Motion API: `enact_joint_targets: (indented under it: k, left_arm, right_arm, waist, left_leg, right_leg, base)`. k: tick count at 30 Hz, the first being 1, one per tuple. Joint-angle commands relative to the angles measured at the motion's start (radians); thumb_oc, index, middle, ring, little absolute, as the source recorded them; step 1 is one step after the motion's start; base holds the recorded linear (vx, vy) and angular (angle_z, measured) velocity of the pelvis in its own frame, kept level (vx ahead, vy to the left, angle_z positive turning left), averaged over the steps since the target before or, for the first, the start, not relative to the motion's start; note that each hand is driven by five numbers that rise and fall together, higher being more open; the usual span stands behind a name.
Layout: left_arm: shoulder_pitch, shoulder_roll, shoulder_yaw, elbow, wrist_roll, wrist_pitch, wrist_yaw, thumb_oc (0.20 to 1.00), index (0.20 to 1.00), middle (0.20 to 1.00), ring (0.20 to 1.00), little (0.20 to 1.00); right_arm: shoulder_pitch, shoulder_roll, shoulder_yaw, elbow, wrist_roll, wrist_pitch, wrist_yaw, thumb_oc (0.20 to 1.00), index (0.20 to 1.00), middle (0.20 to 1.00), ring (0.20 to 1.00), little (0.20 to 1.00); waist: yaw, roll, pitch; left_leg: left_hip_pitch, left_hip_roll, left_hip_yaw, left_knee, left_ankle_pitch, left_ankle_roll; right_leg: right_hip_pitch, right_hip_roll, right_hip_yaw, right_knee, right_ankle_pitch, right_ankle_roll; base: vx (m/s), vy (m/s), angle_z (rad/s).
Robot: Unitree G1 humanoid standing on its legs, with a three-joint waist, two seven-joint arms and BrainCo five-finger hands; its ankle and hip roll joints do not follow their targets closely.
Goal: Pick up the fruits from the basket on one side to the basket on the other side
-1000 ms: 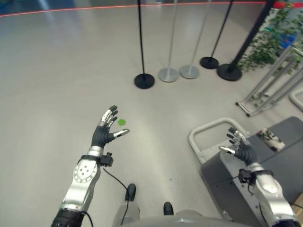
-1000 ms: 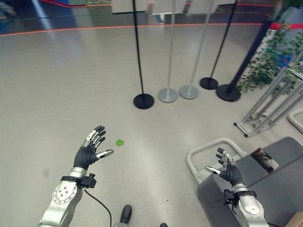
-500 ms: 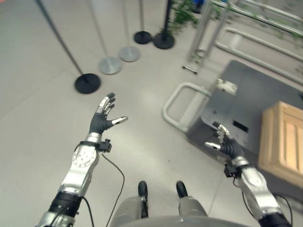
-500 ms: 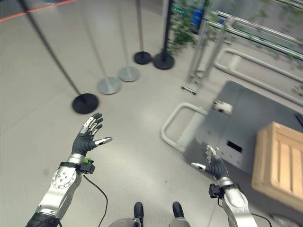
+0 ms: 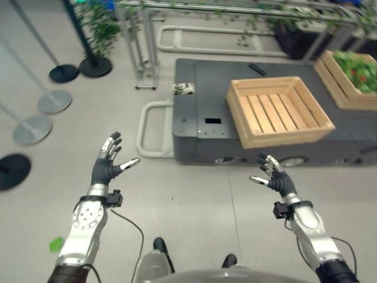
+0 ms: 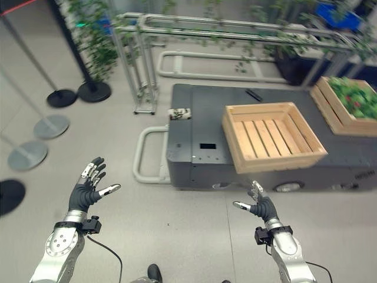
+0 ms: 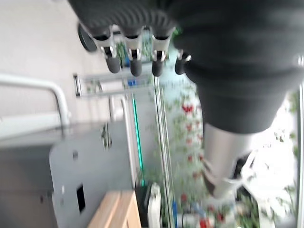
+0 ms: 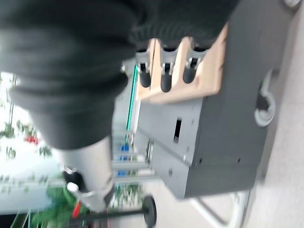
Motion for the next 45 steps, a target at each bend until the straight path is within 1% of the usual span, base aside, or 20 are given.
enact_joint_targets:
  k: [1, 6, 11, 16, 17, 19, 21, 22, 25, 26, 27, 28, 32, 34, 36, 38, 39, 40, 41, 45]
  left_arm:
    - [-0.042, 0.044, 0.035, -0.031, 0.004, -0.046, 0.015, 1.0, 1.0, 1.0, 1.0, 1.0]
    - [-0.036, 0.028, 0.031, -0.028, -0.001, -0.047, 0.011, 1.0, 1.0, 1.0, 1.0, 1.0]
    - [-0.052, 0.01, 0.02, 0.012, -0.01, -0.044, 0.014, 1.0, 1.0, 1.0, 1.0, 1.0]
    - [-0.059, 0.001, 0.012, 0.04, -0.001, -0.047, 0.017, 1.0, 1.0, 1.0, 1.0, 1.0]
    - [-0.062, -0.003, 0.006, 0.054, -0.001, -0.047, 0.016, 1.0, 1.0, 1.0, 1.0, 1.0]
    - [-0.064, -0.006, 0.003, 0.057, -0.002, -0.047, 0.015, 1.0, 1.0, 1.0, 1.0, 1.0]
    - [-0.067, -0.008, -0.004, 0.062, 0.001, -0.046, 0.014, 1.0, 1.0, 1.0, 1.0, 1.0]
    - [-0.065, -0.011, -0.004, 0.072, -0.004, -0.045, 0.019, 1.0, 1.0, 1.0, 1.0, 1.0]
    - [-0.06, -0.007, -0.004, 0.073, 0.002, -0.047, 0.022, 1.0, 1.0, 1.0, 1.0, 1.0]
    - [-0.063, -0.004, -0.007, 0.083, 0.005, -0.046, 0.029, 1.0, 1.0, 1.0, 1.0, 1.0]
    - [-0.064, -0.004, -0.007, 0.084, 0.006, -0.047, 0.03, 1.0, 1.0, 1.0, 1.0, 1.0]
    - [-0.066, 0.004, -0.005, 0.093, 0.007, -0.047, 0.037, 1.0, 1.0, 1.0, 1.0, 1.0]
    - [-0.066, 0.011, 0.002, 0.106, 0.014, -0.051, 0.049, 1.0, 1.0, 1.0, 1.0, 1.0]
    - [-0.056, 0.025, 0.021, 0.112, 0.03, -0.054, 0.059, 1.0, 1.0, 1.0, 1.0, 1.0]
    - [-0.057, 0.033, 0.027, 0.113, 0.039, -0.059, 0.066, 1.0, 1.0, 1.0, 1.0, 1.0]
    - [-0.063, 0.063, 0.037, 0.12, 0.061, -0.064, 0.09, 1.0, 1.0, 1.0, 1.0, 1.0]
    - [-0.063, 0.064, 0.037, 0.12, 0.061, -0.064, 0.09, 1.0, 1.0, 1.0, 1.0, 1.0]
    - [-0.066, 0.083, 0.047, 0.124, 0.056, -0.06, 0.095, 1.0, 1.0, 1.0, 1.0, 1.0]
    - [-0.066, 0.085, 0.047, 0.123, 0.055, -0.06, 0.095, 1.0, 1.0, 1.0, 1.0, 1.0]
    - [-0.082, 0.112, 0.039, 0.121, 0.095, -0.055, 0.112, 1.0, 1.0, 1.0, 1.0, 1.0]
  right_arm:
    - [-0.04, 0.003, -0.048, -0.026, -0.011, -0.04, -0.006, 1.0, 1.0, 1.0, 1.0, 1.0]
    - [-0.044, -0.015, -0.055, -0.029, -0.004, -0.04, -0.011, 1.0, 1.0, 1.0, 1.0, 1.0]
    - [-0.029, -0.03, -0.076, -0.022, 0.019, -0.057, -0.023, 1.0, 1.0, 1.0, 1.0, 1.0]
    - [-0.022, -0.048, -0.09, -0.007, 0.016, -0.068, -0.035, 1.0, 1.0, 1.0, 1.0, 1.0]
    - [-0.02, -0.054, -0.096, -0.012, 0.019, -0.073, -0.037, 1.0, 1.0, 1.0, 1.0, 1.0]
    - [-0.019, -0.053, -0.1, -0.011, 0.022, -0.072, -0.036, 1.0, 1.0, 1.0, 1.0, 1.0]
    - [-0.033, -0.054, -0.097, 0.002, 0.017, -0.07, -0.042, 1.0, 1.0, 1.0, 1.0, 1.0]
    - [-0.041, -0.045, -0.095, 0.011, 0.019, -0.072, -0.048, 1.0, 1.0, 1.0, 1.0, 1.0]
    - [-0.039, -0.044, -0.101, 0.012, 0.015, -0.075, -0.052, 1.0, 1.0, 1.0, 1.0, 1.0]
    - [-0.044, -0.045, -0.103, 0.017, 0.015, -0.08, -0.062, 1.0, 1.0, 1.0, 1.0, 1.0]
    - [-0.044, -0.045, -0.103, 0.017, 0.015, -0.081, -0.062, 1.0, 1.0, 1.0, 1.0, 1.0]
    - [-0.052, -0.045, -0.096, 0.028, 0.018, -0.082, -0.068, 1.0, 1.0, 1.0, 1.0, 1.0]
    - [-0.067, -0.05, -0.087, 0.036, 0.011, -0.083, -0.072, 1.0, 1.0, 1.0, 1.0, 1.0]
    - [-0.094, -0.053, -0.074, 0.041, 0.0, -0.081, -0.079, 1.0, 1.0, 1.0, 1.0, 1.0]
    - [-0.1, -0.049, -0.07, 0.038, -0.005, -0.081, -0.082, 1.0, 1.0, 1.0, 1.0, 1.0]
    - [-0.125, -0.025, -0.054, 0.046, -0.006, -0.075, -0.088, 1.0, 1.0, 1.0, 1.0, 1.0]
    - [-0.125, -0.023, -0.053, 0.046, -0.006, -0.075, -0.088, 1.0, 1.0, 1.0, 1.0, 1.0]
    - [-0.124, 0.005, -0.049, 0.051, 0.0, -0.068, -0.087, 1.0, 1.0, 1.0, 1.0, 1.0]
    - [-0.124, 0.006, -0.049, 0.05, -0.001, -0.068, -0.087, 1.0, 1.0, 1.0, 1.0, 1.0]
    - [-0.114, 0.043, -0.039, 0.054, 0.0, -0.06, -0.086, 1.0, 1.0, 1.0, 1.0, 1.0]
  waist:
    - [-0.007, -0.029, 0.007]
    - [-0.026, -0.012, 0.019]
    - [-0.055, 0.013, 0.03]
    - [-0.064, 0.026, 0.049]
    - [-0.054, 0.022, 0.06]
    - [-0.053, 0.019, 0.061]
    - [-0.034, 0.012, 0.065]
    - [-0.02, 0.017, 0.061]
    - [-0.01, 0.018, 0.057]
    - [0.012, 0.015, 0.067]
    - [0.01, 0.014, 0.068]
    - [0.025, 0.014, 0.075]
    - [0.04, 0.019, 0.079]
    - [0.058, 0.029, 0.071]
    - [0.066, 0.024, 0.069]
    - [0.086, -0.002, 0.051]
    - [0.087, -0.005, 0.05]
    - [0.09, -0.026, 0.041]
    - [0.091, -0.029, 0.039]
    - [0.082, -0.062, 0.021]
  left_leg:
    - [0.02, 0.005, -0.018, 0.027, -0.059, 0.011]
    - [0.056, 0.067, 0.007, -0.03, 0.01, -0.034]
    - [0.069, 0.153, -0.015, -0.052, 0.093, -0.088]
    - [0.068, 0.189, -0.041, -0.002, 0.101, -0.107]
    - [0.044, 0.179, -0.084, 0.043, 0.111, -0.094]
    - [0.029, 0.165, -0.119, 0.069, 0.096, -0.089]
    - [-0.012, 0.085, -0.222, 0.111, 0.036, -0.062]
    - [-0.05, 0.046, -0.263, 0.064, 0.055, -0.055]
    - [-0.082, 0.051, -0.285, 0.017, 0.107, -0.065]
    - [-0.143, 0.046, -0.344, -0.023, 0.148, -0.074]
    - [-0.143, 0.045, -0.346, -0.024, 0.149, -0.075]
    - [-0.155, 0.04, -0.395, -0.081, 0.166, -0.078]
    - [-0.16, 0.036, -0.42, -0.14, 0.185, -0.087]
    - [-0.164, 0.058, -0.348, -0.148, 0.214, -0.085]
    - [-0.164, 0.06, -0.337, -0.137, 0.229, -0.087]
    - [-0.18, 0.039, -0.345, -0.057, 0.187, -0.058]
    - [-0.182, 0.037, -0.343, -0.051, 0.183, -0.057]
    - [-0.179, 0.014, -0.314, -0.01, 0.142, -0.033]
    - [-0.181, 0.013, -0.312, -0.008, 0.14, -0.031]
    - [-0.151, -0.055, -0.299, 0.007, 0.072, 0.011]
  right_leg:
    - [0.003, -0.063, 0.09, 0.053, -0.019, 0.05]
    - [-0.006, 0.005, 0.092, 0.029, -0.044, 0.031]
    - [0.002, 0.105, 0.114, 0.031, -0.107, -0.021]
    - [0.04, 0.149, 0.115, 0.015, -0.129, -0.054]
    - [0.047, 0.159, 0.111, 0.0, -0.115, -0.075]
    - [0.052, 0.164, 0.111, -0.004, -0.12, -0.082]
    - [0.062, 0.166, 0.125, -0.009, -0.125, -0.087]
    - [0.069, 0.18, 0.132, -0.009, -0.127, -0.087]
    - [0.076, 0.188, 0.133, -0.008, -0.135, -0.088]
    - [0.088, 0.197, 0.139, -0.005, -0.147, -0.089]
    - [0.088, 0.196, 0.137, -0.004, -0.148, -0.089]
    - [0.101, 0.207, 0.146, 0.0, -0.159, -0.085]
    - [0.123, 0.211, 0.159, -0.001, -0.177, -0.075]
    - [0.167, 0.201, 0.172, -0.014, -0.195, -0.061]
    - [0.18, 0.192, 0.171, -0.023, -0.197, -0.056]
    - [0.195, 0.134, 0.177, -0.004, -0.199, -0.027]
    - [0.194, 0.131, 0.178, -0.002, -0.201, -0.025]
    - [0.18, 0.083, 0.176, 0.061, -0.175, 0.0]
    - [0.177, 0.08, 0.178, 0.064, -0.176, 0.001]
    - [0.135, 0.016, 0.207, 0.18, -0.023, 0.047]
  base:
    - [0.02, -0.335, -0.23]
    - [-0.01, -0.289, -0.47]
    - [0.02, -0.297, -0.05]
    - [0.03, -0.259, -0.02]
    - [-0.05, -0.14, -0.06]
    - [-0.01, -0.154, -0.02]
    - [0.06, -0.142, 0.03]
    - [0.08, -0.081, 0.07]
    - [0.12, -0.031, 0.1]
    - [0.08, -0.013, -0.05]
    - [0.18, 0.005, 0.0]
    - [0.1, 0.013, -0.03]
    - [0.15, 0.081, -0.22]
    - [0.26, 0.262, -0.34]
    - [0.18, 0.195, -0.26]
    - [0.33, 0.302, -0.25]
    - [0.44, 0.373, -0.23]
    - [0.23, 0.197, -0.24]
    - [0.29, 0.275, -0.24]
    - [0.27, 0.297, 0.0]
